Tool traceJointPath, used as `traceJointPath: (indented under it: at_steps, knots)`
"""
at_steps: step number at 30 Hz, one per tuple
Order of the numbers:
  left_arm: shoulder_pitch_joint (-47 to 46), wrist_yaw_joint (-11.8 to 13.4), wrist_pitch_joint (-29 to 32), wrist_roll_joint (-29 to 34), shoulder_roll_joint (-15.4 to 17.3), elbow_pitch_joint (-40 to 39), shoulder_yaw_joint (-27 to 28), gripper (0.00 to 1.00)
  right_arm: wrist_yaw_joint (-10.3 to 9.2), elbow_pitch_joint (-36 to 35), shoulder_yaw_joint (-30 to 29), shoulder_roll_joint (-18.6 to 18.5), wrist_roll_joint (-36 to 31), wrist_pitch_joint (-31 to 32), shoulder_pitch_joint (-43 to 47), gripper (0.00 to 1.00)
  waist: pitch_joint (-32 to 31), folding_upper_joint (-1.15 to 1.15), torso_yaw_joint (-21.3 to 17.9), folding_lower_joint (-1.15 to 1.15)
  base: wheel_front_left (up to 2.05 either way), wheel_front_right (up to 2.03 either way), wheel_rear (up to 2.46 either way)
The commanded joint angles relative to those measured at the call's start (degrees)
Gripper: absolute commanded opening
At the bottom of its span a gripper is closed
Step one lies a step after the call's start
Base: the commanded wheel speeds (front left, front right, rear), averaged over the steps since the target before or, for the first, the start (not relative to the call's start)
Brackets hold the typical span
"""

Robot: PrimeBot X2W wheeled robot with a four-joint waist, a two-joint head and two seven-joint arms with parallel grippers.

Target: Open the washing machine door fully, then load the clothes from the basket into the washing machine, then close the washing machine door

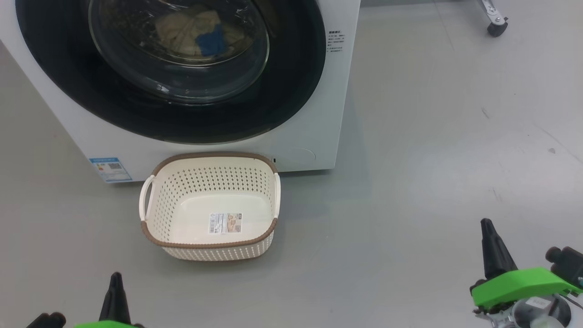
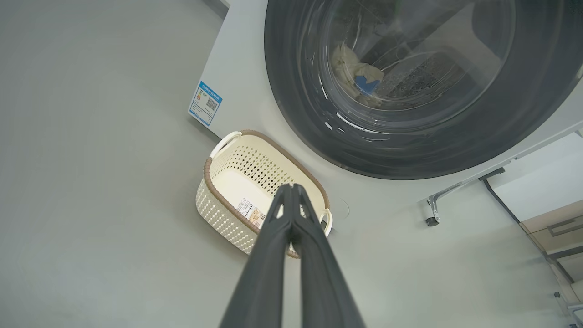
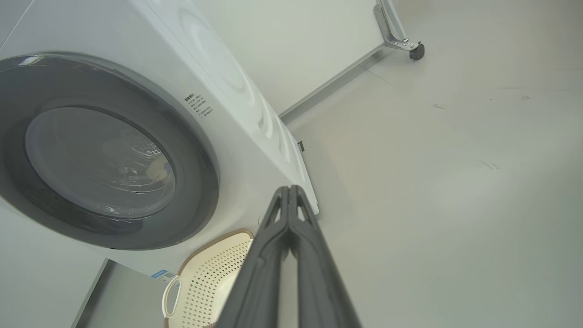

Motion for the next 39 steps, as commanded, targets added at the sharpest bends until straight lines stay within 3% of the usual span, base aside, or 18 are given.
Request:
traceJointPath:
  at_steps: [1, 39]
  knots:
    - [-2.57, -0.16, 0.43, -2.07, 0.76, -1.59, 1.06, 0.00, 0.08, -1.50, -0.03, -1.38, 2.52, 0.68, -3.28, 0.00, -0.08, 0.00, 0.10, 0.00, 0.00, 0.00, 0.00]
    - [-5.72, -0.28, 6.81, -25.77, 1.09, -1.23, 2.06, 0.00, 0.13, -0.16, -1.24, -1.70, 29.38, 6.91, -5.50, 0.00, -1.30, 0.00, 1.68, 0.00, 0.00, 0.00, 0.00]
